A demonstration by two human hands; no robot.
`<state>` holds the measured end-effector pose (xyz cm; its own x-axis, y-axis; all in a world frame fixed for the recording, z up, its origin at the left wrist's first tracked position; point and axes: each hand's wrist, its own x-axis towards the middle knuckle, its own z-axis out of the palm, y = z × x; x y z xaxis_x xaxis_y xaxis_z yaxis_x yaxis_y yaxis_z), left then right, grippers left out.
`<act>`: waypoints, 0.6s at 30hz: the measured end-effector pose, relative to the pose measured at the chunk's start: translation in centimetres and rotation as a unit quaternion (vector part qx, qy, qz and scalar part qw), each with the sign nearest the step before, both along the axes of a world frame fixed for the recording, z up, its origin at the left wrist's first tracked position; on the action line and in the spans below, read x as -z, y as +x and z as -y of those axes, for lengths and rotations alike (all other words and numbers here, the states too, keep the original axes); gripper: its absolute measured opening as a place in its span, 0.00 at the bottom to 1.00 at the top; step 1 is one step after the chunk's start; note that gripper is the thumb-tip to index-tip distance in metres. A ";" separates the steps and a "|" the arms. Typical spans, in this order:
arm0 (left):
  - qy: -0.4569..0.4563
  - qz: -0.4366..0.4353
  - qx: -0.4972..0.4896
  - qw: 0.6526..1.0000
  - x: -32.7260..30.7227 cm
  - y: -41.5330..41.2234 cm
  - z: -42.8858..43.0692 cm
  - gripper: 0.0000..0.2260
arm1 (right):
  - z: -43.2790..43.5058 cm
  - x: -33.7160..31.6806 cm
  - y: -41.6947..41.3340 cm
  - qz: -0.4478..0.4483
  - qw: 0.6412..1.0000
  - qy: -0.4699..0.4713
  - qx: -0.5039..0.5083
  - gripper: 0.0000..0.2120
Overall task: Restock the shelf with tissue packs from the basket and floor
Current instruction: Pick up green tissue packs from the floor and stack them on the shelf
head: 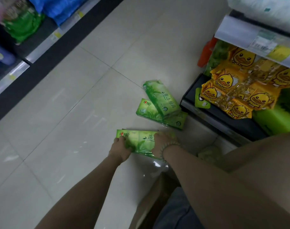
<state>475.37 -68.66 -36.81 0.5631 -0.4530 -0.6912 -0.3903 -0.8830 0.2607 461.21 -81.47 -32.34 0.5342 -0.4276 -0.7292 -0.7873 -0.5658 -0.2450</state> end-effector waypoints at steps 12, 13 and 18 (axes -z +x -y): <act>0.059 0.055 -0.074 0.994 1.7 0.5 -0.6 0.24 | 0.5 2.9 -1.8 -0.087 0.982 0.078 0.149 0.40; 0.072 0.068 -0.073 0.992 1.7 0.5 -0.6 0.24 | 0.5 3.0 -1.8 -0.092 0.977 0.088 0.171 0.40; 0.045 -0.019 -0.144 0.988 2.1 0.9 -0.8 0.29 | 0.5 3.1 -1.7 -0.074 0.956 0.177 0.220 0.36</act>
